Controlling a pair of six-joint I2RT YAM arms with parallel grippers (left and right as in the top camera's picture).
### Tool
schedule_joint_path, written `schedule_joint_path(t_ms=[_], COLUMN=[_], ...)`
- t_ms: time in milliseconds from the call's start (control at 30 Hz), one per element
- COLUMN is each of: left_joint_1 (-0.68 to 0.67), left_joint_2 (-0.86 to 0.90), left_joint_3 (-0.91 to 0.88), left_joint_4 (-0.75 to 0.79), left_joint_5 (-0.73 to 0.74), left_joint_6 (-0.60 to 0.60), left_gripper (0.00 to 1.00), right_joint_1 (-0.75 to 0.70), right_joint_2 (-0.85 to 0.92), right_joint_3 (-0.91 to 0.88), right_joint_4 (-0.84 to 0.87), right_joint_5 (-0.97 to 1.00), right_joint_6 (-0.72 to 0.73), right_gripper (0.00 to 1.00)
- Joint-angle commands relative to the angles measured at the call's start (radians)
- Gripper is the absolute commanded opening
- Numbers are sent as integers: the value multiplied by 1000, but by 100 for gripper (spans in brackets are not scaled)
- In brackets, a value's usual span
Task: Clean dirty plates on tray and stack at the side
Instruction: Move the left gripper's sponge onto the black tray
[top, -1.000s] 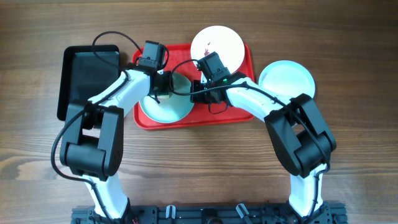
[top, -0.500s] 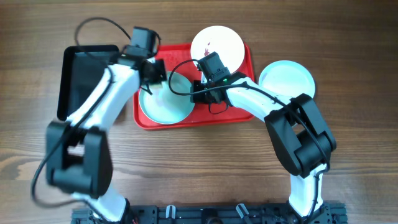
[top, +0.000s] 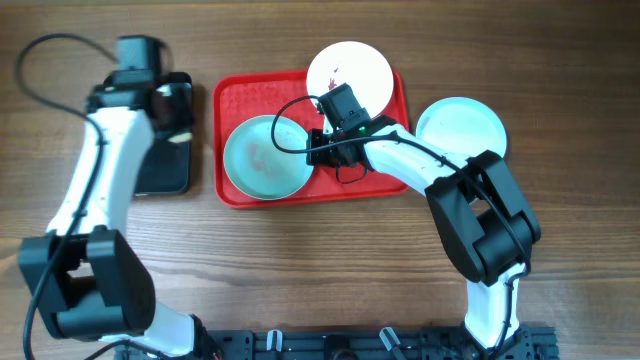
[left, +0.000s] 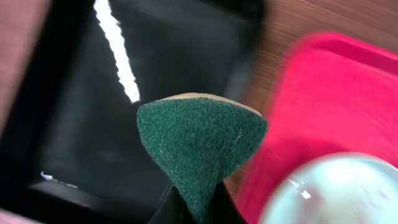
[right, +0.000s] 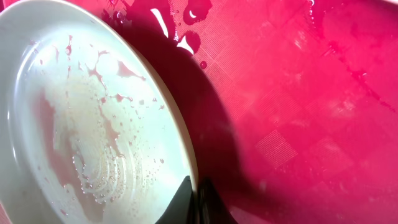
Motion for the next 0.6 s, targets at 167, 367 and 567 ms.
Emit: schedule_joint_path(t_ms=[167,367,567], left_joint_1=[135,133,133], left_joint_2=[131,198,243], left_joint_3=[1,1,1], left_joint_4=[26,85,121], left_joint_5=[27,27,27], left_joint_6=[6,6,10], left_gripper=[4,4,4], right_joint_1=[0,0,0], right_joint_2=[21,21,21], right_joint_3=[15,15,15], right_joint_4=[0,0,0], right_joint_5=[-9,-9,-9], right_joint_6=[-14,-14,-14], right_gripper=[4,4,4])
